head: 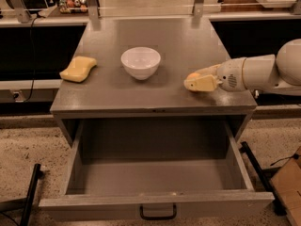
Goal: Pick orange from top drawer and place on counter
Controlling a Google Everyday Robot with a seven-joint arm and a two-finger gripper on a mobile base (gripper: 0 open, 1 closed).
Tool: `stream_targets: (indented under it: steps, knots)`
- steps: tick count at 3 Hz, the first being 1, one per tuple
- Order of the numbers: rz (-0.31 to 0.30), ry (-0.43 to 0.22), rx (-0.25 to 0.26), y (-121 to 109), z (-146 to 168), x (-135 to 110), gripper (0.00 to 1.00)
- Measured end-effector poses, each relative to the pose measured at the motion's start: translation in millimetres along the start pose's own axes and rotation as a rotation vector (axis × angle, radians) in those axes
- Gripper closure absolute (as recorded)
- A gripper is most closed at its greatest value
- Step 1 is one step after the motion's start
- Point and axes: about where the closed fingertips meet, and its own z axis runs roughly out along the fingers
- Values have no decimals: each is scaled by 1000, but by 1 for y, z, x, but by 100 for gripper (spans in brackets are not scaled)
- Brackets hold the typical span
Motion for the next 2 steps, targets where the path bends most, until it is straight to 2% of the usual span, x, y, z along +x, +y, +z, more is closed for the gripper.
stream_targets:
  steps: [1,2]
  knots:
    - [-1,1,-4,1,2,0,0]
    - [-1,1,-4,1,2,0,0]
